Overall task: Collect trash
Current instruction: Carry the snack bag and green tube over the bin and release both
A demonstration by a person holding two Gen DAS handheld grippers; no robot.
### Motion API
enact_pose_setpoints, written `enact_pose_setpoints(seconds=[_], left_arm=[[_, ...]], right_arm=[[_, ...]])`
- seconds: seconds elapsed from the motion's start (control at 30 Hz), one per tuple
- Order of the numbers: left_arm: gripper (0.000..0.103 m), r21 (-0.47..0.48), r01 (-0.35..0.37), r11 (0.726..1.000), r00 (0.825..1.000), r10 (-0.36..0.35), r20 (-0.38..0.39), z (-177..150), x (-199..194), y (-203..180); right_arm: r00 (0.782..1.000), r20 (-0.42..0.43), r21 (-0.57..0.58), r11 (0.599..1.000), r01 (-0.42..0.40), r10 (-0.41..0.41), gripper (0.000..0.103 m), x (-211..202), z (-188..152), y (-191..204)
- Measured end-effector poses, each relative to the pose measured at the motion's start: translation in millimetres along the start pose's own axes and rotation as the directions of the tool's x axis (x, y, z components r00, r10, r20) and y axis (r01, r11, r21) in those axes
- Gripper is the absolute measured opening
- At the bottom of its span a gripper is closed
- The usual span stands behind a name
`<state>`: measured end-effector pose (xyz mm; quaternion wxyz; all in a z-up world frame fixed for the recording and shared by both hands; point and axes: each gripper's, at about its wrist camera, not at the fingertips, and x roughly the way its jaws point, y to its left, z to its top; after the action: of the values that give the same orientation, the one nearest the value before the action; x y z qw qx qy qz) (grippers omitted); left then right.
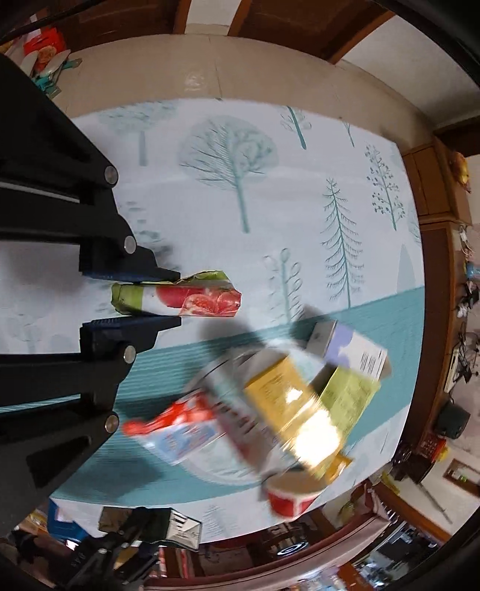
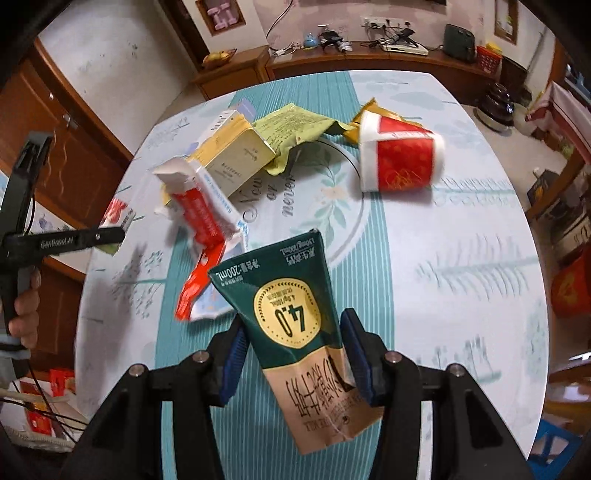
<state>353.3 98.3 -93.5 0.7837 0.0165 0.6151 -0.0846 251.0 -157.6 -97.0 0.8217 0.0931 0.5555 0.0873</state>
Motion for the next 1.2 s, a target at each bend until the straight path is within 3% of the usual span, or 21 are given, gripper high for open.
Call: enact_pose_setpoints(seconds=[0.23,0.43,0.63,0.93,1.2], left_arm=[[0.013,0.026,-0.014,1.0,0.996,0.012,0.086,-69,-66,-33],[0.013,-0.035,0.011,0.999,0.986,-0.005,0.164,-144,-120,-90],[0.013,-0.023,-0.006,1.0,0.978,0.01,0.207,-216,-151,-150],[0.014,-0.003,0.005,1.0,0.988,-0.005,0.153,-284,-164,-196],[0.014,0.059,0.006,0.998,0.998,-0.009,0.055,-312,-131,-214]], right_arm=[[0.998,0.032,0.009,0.999,-0.05,0.05,0.049,-43,-45,-11],[0.991,0.064,-0.067,0.992,-0.111,0.115,0.049,-92,-93,-22],[0.981,0.098,-0.137,0.979,-0.154,0.168,0.049,-146,-150,-41],[0.975,0.031,-0.145,0.967,-0.212,0.218,0.049,-165,-218,-61],[0.972,-0.025,-0.079,0.969,-0.234,0.233,0.049,-150,-257,-66]])
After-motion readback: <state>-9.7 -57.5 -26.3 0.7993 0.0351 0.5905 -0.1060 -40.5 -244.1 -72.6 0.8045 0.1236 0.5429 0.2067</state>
